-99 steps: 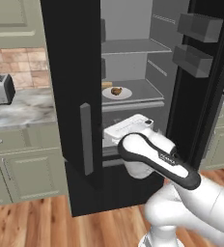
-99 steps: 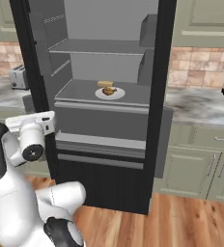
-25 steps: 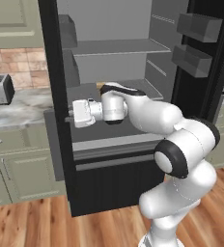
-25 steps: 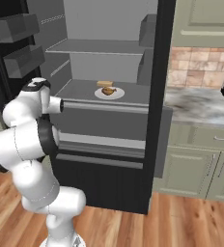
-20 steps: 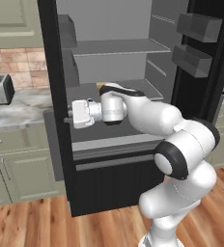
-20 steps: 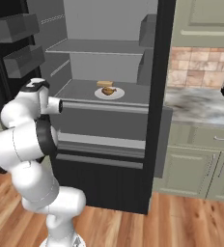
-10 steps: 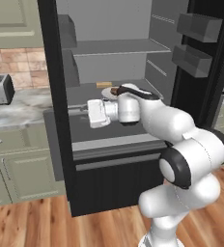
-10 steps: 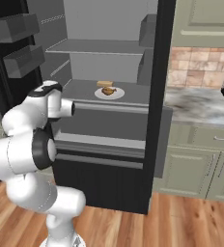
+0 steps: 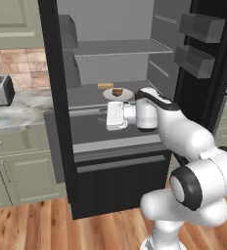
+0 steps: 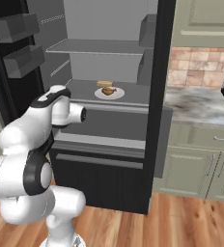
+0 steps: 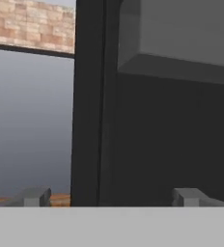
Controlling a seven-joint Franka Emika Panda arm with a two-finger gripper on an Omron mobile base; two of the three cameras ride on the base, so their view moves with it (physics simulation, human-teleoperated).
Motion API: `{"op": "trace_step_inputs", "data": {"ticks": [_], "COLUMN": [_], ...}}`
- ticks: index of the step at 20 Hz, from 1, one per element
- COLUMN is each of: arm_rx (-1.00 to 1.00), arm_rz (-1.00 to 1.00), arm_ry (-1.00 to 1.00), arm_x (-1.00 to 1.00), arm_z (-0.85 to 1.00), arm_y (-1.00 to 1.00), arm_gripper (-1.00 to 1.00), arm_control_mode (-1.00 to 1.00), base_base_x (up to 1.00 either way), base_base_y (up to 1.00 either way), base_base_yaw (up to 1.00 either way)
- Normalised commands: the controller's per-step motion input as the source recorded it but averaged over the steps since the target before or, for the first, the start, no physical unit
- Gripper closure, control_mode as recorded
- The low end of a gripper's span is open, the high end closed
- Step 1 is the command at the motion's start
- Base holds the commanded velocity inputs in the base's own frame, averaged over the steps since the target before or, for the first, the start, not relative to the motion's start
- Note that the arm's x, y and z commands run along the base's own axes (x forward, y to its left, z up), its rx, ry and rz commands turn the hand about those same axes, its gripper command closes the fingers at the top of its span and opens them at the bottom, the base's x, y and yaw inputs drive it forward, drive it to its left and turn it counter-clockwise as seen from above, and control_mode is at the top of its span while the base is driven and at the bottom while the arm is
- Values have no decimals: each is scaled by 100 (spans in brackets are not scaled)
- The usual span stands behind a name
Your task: Retrieve the chicken drumstick from the fridge and place it on the saucepan with marinade on the stove.
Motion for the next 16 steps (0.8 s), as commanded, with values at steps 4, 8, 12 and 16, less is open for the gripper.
{"op": "trace_step_inputs", "data": {"ticks": [4, 8, 12, 16], "arm_rx": [-5, -2, -1, 0], "arm_rz": [-40, -42, -38, -34], "arm_ry": [1, 1, 1, 0], "arm_x": [-2, -3, -6, -13], "arm_z": [0, 0, 0, 0], "arm_y": [-12, -15, -13, -21], "arm_gripper": [-100, -100, -100, -100], "arm_control_mode": [-100, -100, -100, -100], "base_base_x": [0, 0, 0, 0], "base_base_y": [0, 0, 0, 0], "base_base_yaw": [0, 0, 0, 0]}}
